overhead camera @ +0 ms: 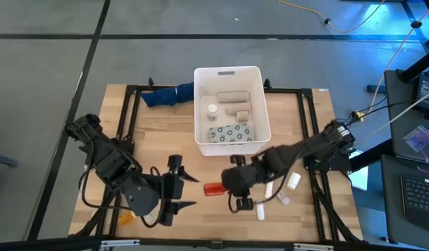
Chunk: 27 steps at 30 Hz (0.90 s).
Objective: Pick & place medical supplies in basket/bin
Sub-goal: Put the red medicine bottle into the bin
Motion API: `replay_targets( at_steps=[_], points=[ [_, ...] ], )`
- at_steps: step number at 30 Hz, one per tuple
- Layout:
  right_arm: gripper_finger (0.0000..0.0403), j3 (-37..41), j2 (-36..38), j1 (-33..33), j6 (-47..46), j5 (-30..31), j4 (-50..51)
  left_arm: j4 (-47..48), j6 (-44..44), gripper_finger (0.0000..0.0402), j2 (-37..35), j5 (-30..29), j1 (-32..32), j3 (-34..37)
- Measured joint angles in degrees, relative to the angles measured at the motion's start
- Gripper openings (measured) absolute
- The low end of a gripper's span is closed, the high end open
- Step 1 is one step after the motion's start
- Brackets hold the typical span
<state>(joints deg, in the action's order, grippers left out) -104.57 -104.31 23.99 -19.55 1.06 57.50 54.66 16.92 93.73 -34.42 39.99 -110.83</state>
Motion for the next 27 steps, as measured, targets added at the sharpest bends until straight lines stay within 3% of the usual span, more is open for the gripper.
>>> replay_targets(
  at_steps=[5,10,17,27],
  points=[
    [0.0122,-9.9,0.0,-2.4,0.4,-9.9,2.2,-3.4,-5.9,0.0269,0.0,-0.9,-1.5,0.0],
    [0.0122,-17.5,0.1,-4.3,1.6,-19.7,3.1,-4.2,-18.3,0.0271,0.0,-4.9,-1.6,-0.1],
    [0.0122,-23.7,0.1,-4.7,1.5,-20.6,3.7,-6.8,-25.0,0.0271,-0.4,-6.6,-0.9,-0.2],
    [0.0122,-23.1,0.1,-4.7,0.2,-19.7,3.6,-6.8,-30.3,0.0269,-0.4,-8.7,-0.2,-1.4]
  ],
)
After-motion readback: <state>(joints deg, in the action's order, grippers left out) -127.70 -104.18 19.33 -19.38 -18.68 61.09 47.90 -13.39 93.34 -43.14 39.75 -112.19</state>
